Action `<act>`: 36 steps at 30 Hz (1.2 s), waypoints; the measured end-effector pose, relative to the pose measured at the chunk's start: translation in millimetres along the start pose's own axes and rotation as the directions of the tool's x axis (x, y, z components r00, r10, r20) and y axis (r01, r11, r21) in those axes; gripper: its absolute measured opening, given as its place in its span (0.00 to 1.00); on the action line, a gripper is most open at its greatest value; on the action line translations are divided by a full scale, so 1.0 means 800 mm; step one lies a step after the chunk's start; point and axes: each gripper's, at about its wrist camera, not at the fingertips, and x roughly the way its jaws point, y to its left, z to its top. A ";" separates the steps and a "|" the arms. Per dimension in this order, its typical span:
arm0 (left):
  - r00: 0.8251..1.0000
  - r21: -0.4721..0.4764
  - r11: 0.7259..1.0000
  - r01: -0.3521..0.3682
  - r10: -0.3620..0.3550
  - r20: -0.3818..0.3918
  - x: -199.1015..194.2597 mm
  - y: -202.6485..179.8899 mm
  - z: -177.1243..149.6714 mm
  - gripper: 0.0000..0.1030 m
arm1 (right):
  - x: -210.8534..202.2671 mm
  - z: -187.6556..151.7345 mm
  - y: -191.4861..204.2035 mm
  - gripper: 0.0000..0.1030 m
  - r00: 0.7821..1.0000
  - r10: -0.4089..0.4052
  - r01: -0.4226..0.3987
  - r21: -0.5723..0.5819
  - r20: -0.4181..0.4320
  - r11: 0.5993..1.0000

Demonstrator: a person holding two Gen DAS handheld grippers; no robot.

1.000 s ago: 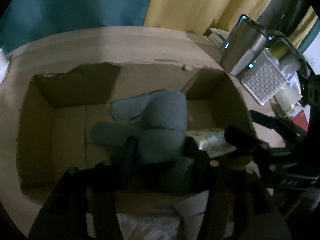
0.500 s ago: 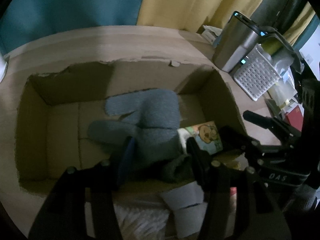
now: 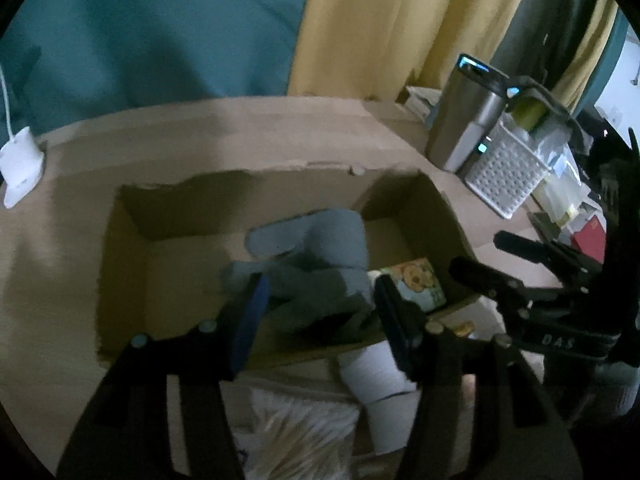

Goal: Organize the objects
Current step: 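Lower the glove into the box with the left tool while the right tool drops the tissue pack, then move the left tool to the cotton swab bag while the right tool approaches the red can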

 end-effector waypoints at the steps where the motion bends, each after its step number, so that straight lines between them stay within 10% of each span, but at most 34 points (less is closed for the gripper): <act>1: 1.000 -0.004 1.000 0.001 -0.001 0.005 -0.003 0.002 0.000 0.61 | -0.002 0.000 0.002 0.85 1.000 -0.003 0.003 -0.006 0.002 1.000; 36: 0.997 -0.050 0.999 -0.014 0.018 0.082 -0.062 0.038 -0.041 0.67 | -0.044 -0.035 0.052 0.85 0.999 -0.021 0.023 -0.048 0.031 0.999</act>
